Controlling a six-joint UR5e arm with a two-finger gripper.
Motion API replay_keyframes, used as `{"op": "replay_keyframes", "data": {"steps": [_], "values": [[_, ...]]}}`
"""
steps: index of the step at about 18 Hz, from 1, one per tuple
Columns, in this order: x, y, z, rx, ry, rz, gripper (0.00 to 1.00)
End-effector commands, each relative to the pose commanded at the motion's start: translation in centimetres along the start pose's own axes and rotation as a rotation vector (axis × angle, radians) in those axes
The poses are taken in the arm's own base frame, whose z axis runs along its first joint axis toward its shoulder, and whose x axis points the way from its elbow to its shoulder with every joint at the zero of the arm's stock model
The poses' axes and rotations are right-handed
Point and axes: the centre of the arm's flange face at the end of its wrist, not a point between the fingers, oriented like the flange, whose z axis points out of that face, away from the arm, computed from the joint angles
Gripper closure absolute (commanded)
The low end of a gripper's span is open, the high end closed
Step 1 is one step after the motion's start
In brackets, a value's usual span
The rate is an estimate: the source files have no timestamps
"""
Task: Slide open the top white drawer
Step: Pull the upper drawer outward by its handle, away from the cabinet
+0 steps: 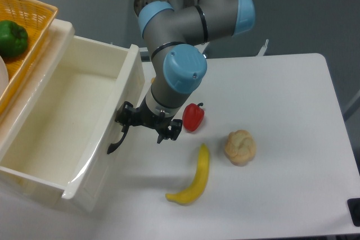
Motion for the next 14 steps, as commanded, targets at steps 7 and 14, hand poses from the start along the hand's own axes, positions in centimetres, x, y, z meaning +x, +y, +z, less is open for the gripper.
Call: {"op": "replay_keyframes", "data": {"steps": [7, 14], "values": [[-0.12, 0.0, 0.28, -0.002, 0.003, -0.001, 0.0], [-0.14, 0.08, 0.3, 0.0, 0.007, -0.006, 0.0]]}}
